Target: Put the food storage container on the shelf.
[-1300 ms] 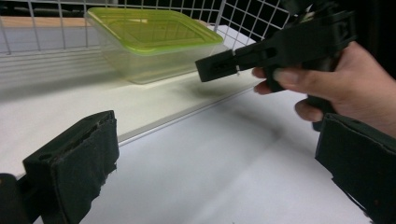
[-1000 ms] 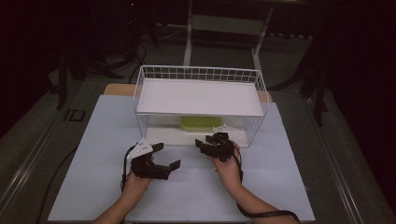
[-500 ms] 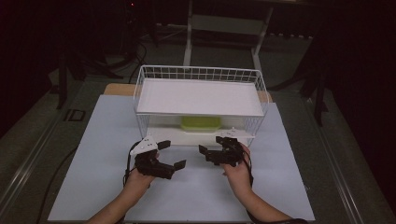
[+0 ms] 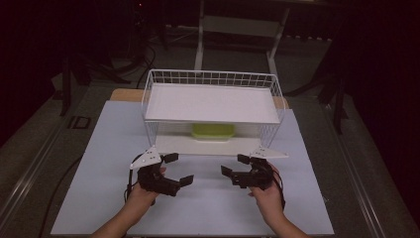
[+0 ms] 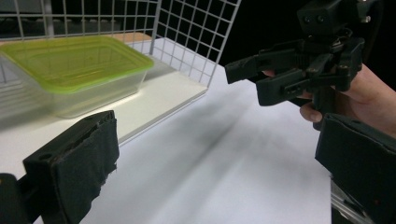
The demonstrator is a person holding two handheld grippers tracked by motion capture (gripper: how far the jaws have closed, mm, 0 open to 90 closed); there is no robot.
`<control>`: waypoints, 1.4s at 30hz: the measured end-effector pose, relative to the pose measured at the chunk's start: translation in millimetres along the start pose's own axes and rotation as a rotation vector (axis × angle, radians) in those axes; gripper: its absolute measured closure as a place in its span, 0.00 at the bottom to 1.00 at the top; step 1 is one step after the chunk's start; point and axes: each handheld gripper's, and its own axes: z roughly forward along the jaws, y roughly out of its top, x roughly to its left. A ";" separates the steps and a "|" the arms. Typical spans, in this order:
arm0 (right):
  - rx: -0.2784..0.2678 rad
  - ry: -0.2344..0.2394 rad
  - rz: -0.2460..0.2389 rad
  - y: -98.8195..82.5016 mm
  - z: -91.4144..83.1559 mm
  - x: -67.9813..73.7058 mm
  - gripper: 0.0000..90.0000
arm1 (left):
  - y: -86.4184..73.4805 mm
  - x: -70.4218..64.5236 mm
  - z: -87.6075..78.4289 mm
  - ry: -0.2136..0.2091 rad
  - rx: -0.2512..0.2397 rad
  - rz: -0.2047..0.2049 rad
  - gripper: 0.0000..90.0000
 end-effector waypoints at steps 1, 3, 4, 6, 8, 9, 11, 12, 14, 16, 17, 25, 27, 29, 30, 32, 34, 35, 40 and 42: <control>-0.004 0.002 0.002 -0.7 -3.2 0.0 0.19 | -0.5 -1.0 -1.1 -0.004 -0.002 0.005 0.00; -0.017 0.010 0.011 -2.1 -9.6 -0.9 0.19 | -1.9 -3.5 -3.5 -0.022 -0.008 0.002 0.00; -0.019 0.013 0.011 -3.0 -12.0 -1.7 0.19 | -2.5 -4.6 -4.5 -0.024 -0.005 0.005 0.00; -0.028 0.006 0.009 -5.0 -17.2 -2.6 0.19 | -4.1 -7.0 -7.0 -0.029 -0.004 0.006 0.00; -0.028 -0.001 -0.002 -6.9 -21.9 -3.2 0.19 | -5.4 -8.1 -10.4 -0.026 -0.003 0.009 0.00; -0.029 -0.006 -0.004 -7.9 -24.4 -3.9 0.19 | -6.0 -8.4 -12.5 -0.029 -0.005 0.004 0.00; -0.031 -0.012 0.001 -10.4 -30.3 -5.8 0.19 | -7.3 -8.4 -17.2 -0.022 -0.011 0.007 0.00; -0.036 -0.016 0.004 -11.5 -32.6 -6.2 0.19 | -8.0 -8.3 -19.6 -0.016 -0.014 0.006 0.00; -0.036 -0.016 0.005 -14.4 -38.0 -7.7 0.19 | -10.0 -7.4 -24.4 -0.008 -0.016 -0.002 0.00; -0.035 -0.014 0.010 -16.1 -40.4 -8.4 0.19 | -11.2 -7.0 -26.7 -0.004 -0.019 -0.001 0.00; -0.040 -0.009 0.016 -20.0 -46.2 -10.1 0.19 | -13.6 -6.0 -31.0 0.006 -0.018 -0.002 0.00; -0.036 0.014 -0.008 -33.7 -59.7 -11.4 0.19 | -22.4 -5.8 -41.6 0.030 -0.012 0.008 0.00; -0.031 0.002 -0.021 -36.7 -62.2 -10.3 0.19 | -24.8 -6.0 -41.5 0.031 -0.005 0.003 0.00; -0.026 0.002 -0.019 -39.1 -64.5 -10.7 0.19 | -27.3 -5.9 -40.9 0.032 -0.004 0.004 0.00; -0.027 0.001 -0.015 -40.2 -65.9 -10.8 0.19 | -28.4 -5.9 -40.4 0.034 -0.001 0.006 0.00; -0.027 -0.003 -0.018 -42.3 -68.7 -12.2 0.19 | -30.3 -5.9 -39.8 0.034 -0.004 0.006 0.00; -0.025 -0.003 -0.020 -44.3 -70.8 -13.9 0.19 | -31.5 -5.9 -39.5 0.036 -0.005 0.006 0.00; -0.024 -0.002 -0.022 -45.1 -71.8 -14.8 0.19 | -31.8 -5.8 -39.1 0.036 -0.004 0.008 0.00; -0.042 0.004 -0.022 -50.6 -75.3 -23.6 0.20 | -33.0 -5.0 -36.4 0.046 -0.001 0.021 0.00; -0.042 0.017 -0.011 -53.9 -74.8 -27.4 0.20 | -34.1 -4.3 -35.2 0.049 0.003 0.021 0.00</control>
